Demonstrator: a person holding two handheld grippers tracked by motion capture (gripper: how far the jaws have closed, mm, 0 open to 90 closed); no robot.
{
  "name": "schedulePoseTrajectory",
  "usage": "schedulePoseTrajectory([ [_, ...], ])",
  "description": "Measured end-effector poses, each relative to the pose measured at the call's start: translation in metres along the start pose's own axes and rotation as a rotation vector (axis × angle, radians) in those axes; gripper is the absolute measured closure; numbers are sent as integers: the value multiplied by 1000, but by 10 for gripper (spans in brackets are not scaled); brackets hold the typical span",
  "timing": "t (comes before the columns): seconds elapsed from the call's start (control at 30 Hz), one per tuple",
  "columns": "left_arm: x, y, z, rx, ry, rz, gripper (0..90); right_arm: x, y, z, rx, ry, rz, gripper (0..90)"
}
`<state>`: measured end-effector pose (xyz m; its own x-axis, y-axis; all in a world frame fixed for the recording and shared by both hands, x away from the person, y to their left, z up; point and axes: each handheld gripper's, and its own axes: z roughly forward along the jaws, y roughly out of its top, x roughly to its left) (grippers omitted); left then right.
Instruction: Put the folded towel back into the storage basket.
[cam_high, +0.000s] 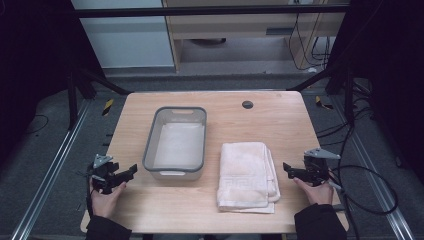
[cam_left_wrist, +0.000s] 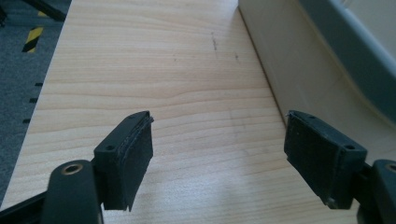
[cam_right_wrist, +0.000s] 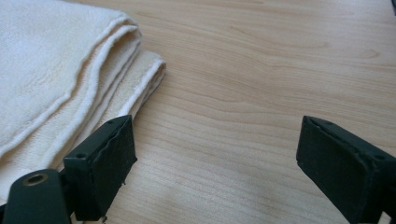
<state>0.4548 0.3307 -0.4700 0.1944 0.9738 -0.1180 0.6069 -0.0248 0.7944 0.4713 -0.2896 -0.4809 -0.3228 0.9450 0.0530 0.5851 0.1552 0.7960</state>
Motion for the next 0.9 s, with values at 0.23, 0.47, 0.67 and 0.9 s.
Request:
schedulePoseTrajectory([
  [0.23,-12,3,-12,-35,-28,25,257,6,4,-8,-37,10,0,153],
  [0.47,-20,6,-23,-82,-59,13,269,10,8,-15,-69,11,-15,191],
  [0.67,-23,8,-28,-102,-75,-3,286,14,11,-18,-82,25,-22,207],
  [0.9,-27,11,-32,-135,-87,-15,307,16,15,-23,-103,49,-9,249],
])
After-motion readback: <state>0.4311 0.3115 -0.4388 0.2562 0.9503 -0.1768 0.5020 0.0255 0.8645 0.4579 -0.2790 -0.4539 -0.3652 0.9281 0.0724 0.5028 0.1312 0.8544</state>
